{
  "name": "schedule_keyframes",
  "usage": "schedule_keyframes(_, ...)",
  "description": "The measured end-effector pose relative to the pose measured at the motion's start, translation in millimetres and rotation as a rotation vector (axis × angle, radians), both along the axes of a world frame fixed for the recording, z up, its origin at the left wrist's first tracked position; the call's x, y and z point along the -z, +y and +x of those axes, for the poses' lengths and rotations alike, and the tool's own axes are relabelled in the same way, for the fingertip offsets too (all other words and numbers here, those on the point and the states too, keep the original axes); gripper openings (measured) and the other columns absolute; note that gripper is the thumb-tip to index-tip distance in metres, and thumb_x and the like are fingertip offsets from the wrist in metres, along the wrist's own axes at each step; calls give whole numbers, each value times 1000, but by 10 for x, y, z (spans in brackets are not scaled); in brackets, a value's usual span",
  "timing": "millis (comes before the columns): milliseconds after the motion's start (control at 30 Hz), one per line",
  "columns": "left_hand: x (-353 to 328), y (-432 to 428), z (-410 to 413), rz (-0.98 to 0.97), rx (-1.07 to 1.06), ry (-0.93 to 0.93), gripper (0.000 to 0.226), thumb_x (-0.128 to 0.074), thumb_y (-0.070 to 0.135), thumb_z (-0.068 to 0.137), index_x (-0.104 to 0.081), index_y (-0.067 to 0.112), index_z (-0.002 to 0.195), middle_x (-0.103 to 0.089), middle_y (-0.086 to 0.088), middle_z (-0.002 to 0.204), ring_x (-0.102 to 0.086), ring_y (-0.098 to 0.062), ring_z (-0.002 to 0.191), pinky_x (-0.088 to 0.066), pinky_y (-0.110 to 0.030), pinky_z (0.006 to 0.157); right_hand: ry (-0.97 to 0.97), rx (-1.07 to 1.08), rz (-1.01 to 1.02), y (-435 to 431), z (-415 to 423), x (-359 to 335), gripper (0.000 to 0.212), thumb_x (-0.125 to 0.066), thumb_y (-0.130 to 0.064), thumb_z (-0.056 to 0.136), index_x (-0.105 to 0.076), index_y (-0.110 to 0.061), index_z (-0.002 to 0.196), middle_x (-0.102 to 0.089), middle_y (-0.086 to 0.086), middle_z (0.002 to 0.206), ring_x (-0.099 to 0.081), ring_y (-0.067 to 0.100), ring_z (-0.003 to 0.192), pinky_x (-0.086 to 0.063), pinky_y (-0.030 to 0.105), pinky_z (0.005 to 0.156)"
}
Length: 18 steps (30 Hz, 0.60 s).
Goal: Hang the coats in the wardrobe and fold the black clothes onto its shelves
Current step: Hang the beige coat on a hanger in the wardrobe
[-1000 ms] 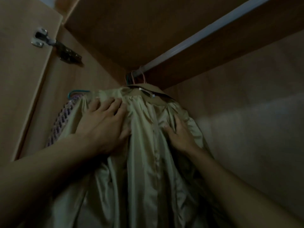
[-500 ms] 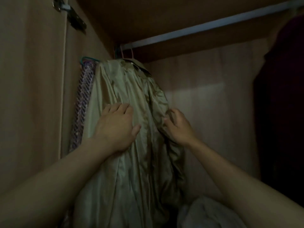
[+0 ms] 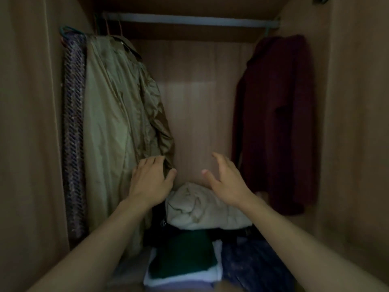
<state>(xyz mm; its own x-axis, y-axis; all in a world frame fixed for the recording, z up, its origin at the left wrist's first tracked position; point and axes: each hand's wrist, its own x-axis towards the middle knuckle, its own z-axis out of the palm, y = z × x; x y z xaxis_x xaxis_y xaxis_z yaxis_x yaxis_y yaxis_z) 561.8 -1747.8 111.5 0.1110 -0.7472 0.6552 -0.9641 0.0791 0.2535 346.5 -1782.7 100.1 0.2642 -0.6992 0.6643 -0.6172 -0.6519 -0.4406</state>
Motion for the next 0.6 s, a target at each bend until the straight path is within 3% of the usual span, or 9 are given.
schedule_keyframes(200,604,615,-619,137,55,89,55,-44,47,97,-42,16,143,-46,-9,145,-40,-29,132,-36,-44,107,29,72,23,648,-649,455,67,-46,-48,97,-24,-15,151,-38,8,150,-35,22,135,-31,41,113)
schedule_keyframes(433,1091,1465,-1363,210,67,129,54,-44,49,97,-42,19,141,-45,-3,144,-38,-28,132,-38,-43,104,-14,27,36,1365,-1319,1002,59,-49,-46,94,-36,-18,144,-49,2,138,-45,18,127,-39,41,107)
schedule_keyframes(600,1238,1956,-1630,291,88,166,53,-46,48,97,-45,16,138,-50,-8,138,-44,-32,125,-44,-47,98,6,109,93,2038,-1495,1213,68,-53,-40,95,-23,-15,151,-35,5,153,-32,23,140,-32,43,113)
